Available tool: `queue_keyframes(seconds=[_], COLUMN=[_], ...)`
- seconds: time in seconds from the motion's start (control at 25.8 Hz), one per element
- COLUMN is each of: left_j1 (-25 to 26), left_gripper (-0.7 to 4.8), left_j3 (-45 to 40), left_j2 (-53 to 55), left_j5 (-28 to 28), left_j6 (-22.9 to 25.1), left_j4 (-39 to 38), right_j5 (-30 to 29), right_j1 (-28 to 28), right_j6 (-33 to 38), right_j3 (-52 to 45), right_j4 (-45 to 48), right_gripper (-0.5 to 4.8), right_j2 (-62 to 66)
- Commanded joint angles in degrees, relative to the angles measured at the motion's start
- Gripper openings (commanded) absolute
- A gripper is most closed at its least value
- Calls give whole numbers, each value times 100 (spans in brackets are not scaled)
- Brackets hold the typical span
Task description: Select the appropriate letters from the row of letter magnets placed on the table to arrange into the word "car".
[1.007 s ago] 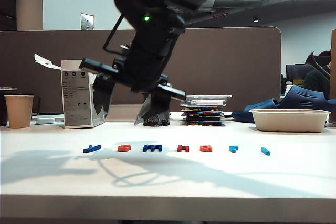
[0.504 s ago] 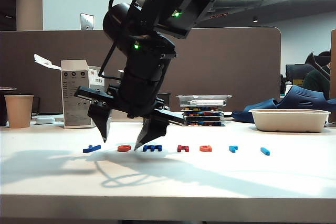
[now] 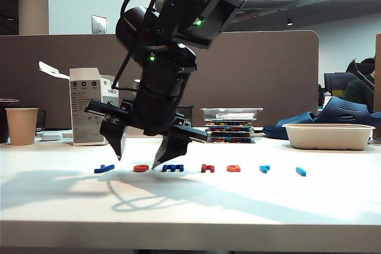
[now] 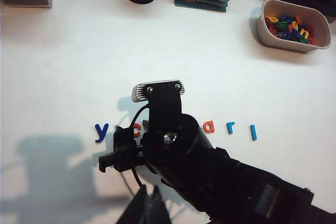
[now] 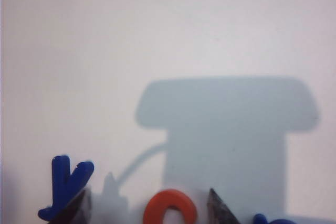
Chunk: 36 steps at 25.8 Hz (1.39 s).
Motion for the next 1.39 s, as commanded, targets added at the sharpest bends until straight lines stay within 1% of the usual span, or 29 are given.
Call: queue_keyframes(seconds=[0.04, 0.43, 0.46, 0.74, 0.93, 1.05, 1.39], left_j1=[0, 0, 0, 0, 0, 0, 0], left_gripper=[-6, -6, -6, -6, -6, -6, -6], left_j3=[20, 20, 20, 20, 20, 20, 20], left_j2=[-13, -13, -13, -13, -13, -13, -13], left_j5=[-17, -15, -17, -17, -15, -15, -15], left_j6=[4, 4, 4, 4, 7, 7, 4], left_j4=[31, 33, 31, 31, 33, 33, 31], right_j5=[-70, -35, -35, -61, -186, -184, -210], right_j1=[33, 33, 33, 39, 35, 39, 50], right_j6=[4, -44, -129, -162, -160, -160, -155], right_j3=[-15, -15, -15, -15, -15, -15, -15], right_j4=[-243, -605, -636, -636, -662, -763, -1145], right_gripper=[284, 283, 283, 274, 272, 263, 262], right_j2=[50, 52, 57, 219, 291, 293, 293])
